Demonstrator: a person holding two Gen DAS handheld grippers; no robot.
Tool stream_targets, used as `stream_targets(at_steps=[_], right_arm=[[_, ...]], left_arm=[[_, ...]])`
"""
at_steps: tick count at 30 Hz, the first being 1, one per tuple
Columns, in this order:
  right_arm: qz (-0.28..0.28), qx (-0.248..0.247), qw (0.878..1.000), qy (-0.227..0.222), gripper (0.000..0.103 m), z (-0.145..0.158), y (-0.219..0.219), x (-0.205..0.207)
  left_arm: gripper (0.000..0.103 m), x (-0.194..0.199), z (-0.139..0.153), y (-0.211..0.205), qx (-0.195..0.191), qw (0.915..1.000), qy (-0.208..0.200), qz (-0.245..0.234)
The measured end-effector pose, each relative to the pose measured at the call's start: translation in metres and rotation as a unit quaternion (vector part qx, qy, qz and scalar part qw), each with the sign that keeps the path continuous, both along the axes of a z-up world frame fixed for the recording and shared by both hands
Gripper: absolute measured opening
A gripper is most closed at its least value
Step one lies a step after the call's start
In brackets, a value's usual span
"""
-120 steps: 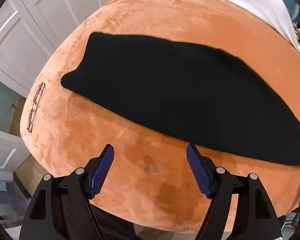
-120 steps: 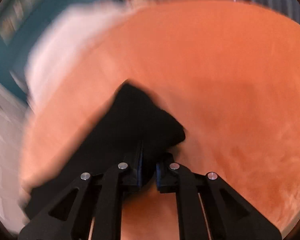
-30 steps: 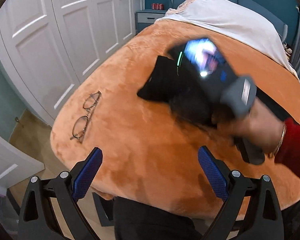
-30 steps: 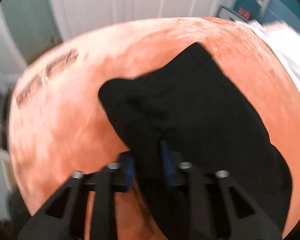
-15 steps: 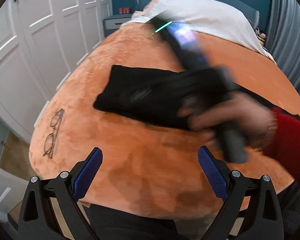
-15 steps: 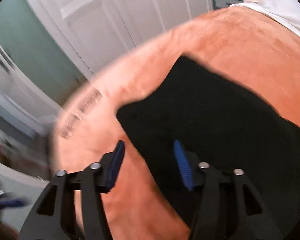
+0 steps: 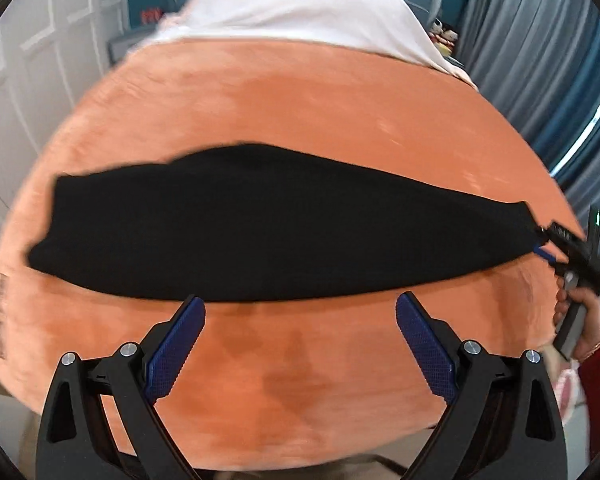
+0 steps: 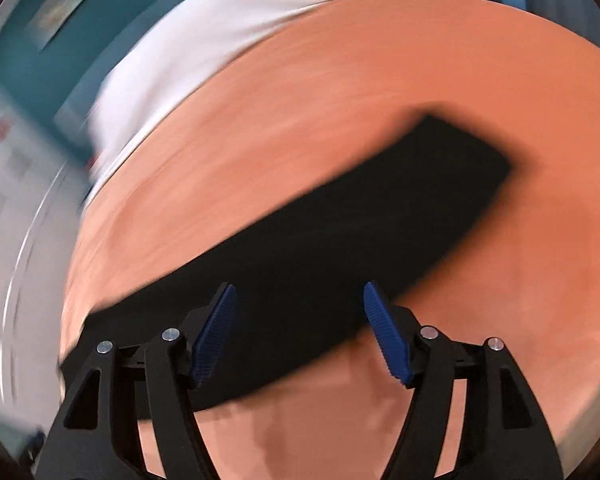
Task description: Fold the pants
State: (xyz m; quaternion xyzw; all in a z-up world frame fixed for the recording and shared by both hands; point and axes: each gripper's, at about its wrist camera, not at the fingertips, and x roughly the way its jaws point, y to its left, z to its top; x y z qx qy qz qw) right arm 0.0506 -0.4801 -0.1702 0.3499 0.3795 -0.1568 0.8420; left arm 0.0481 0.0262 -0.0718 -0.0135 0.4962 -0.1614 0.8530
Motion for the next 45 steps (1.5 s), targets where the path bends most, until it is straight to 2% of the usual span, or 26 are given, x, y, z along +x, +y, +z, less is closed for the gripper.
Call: stream_targets(at_steps=[1,3,6,8,11,12,13,15,18,22,24,28,31,34,37,39,45], right_arm=[[-0.032,0.022,0.999,-0.004,0.065,-0.007,-0.034,-0.014],[-0.064,0.048,0.997,-0.016,0.065,-0.018,-0.074,-0.026],[-0.06,0.082,0.995,-0.02,0.065,-0.038,-0.112,-0.019],[-0.05,0.112,0.992,-0.033,0.065,-0.051,-0.12,-0.011],[-0.043,0.1,0.992,-0.055,0.065,-0.058,-0.114,0.003],[-0.039,0.093,0.993,-0.058,0.062,-0.057,-0.112,0.01],[-0.034,0.089,0.994,-0.063,0.039,-0.056,-0.11,0.014],[-0.02,0.101,0.993,-0.056,0.016,-0.061,-0.11,0.023],[-0.031,0.102,0.993,-0.054,0.014,-0.068,-0.106,0.024],[-0.041,0.123,0.991,-0.045,0.013,-0.069,-0.111,0.028],[-0.037,0.101,0.993,-0.047,0.01,-0.053,-0.105,0.028],[0.003,0.066,0.994,-0.09,0.01,-0.006,-0.068,0.035],[0.06,0.053,0.99,-0.114,0.01,0.027,-0.023,0.053],[0.131,0.046,0.983,-0.119,0.01,0.047,0.037,0.078],[0.2,0.022,0.974,-0.105,0.01,0.051,0.105,0.104],[0.228,0.025,0.969,-0.092,0.01,0.044,0.139,0.116],[0.277,0.016,0.96,-0.048,0.01,0.016,0.219,0.134]], left_arm=[[0.094,0.002,-0.003,-0.012,-0.01,0.9999,0.012,-0.001],[0.094,0.006,-0.009,-0.036,-0.029,0.999,0.035,-0.003],[0.094,0.009,-0.01,-0.067,-0.033,0.9985,0.042,-0.009],[0.094,0.01,-0.009,-0.085,-0.017,0.999,0.037,-0.016],[0.094,0.011,-0.009,-0.112,0.044,0.9986,0.02,-0.024],[0.094,0.012,-0.01,-0.116,0.062,0.9977,0.017,-0.022],[0.094,0.014,-0.012,-0.119,0.078,0.9966,0.015,-0.02],[0.094,0.018,-0.017,-0.125,0.111,0.9936,0.014,-0.017],[0.094,0.021,-0.02,-0.126,0.126,0.9918,0.014,-0.015],[0.094,0.02,-0.023,-0.12,0.121,0.9923,0.023,-0.012],[0.094,0.02,-0.023,-0.111,0.117,0.9927,0.026,-0.01],[0.094,0.016,-0.02,-0.099,0.108,0.9939,0.021,-0.007],[0.094,0.012,-0.022,-0.086,0.116,0.9932,0.014,-0.006],[0.094,0.005,-0.023,-0.07,0.124,0.9923,0.005,-0.003],[0.094,-0.002,-0.024,-0.046,0.125,0.9921,0.005,0.009],[0.094,-0.005,-0.026,-0.025,0.118,0.9927,0.012,0.022],[0.094,-0.008,-0.03,0.031,0.108,0.9918,0.021,0.065]])
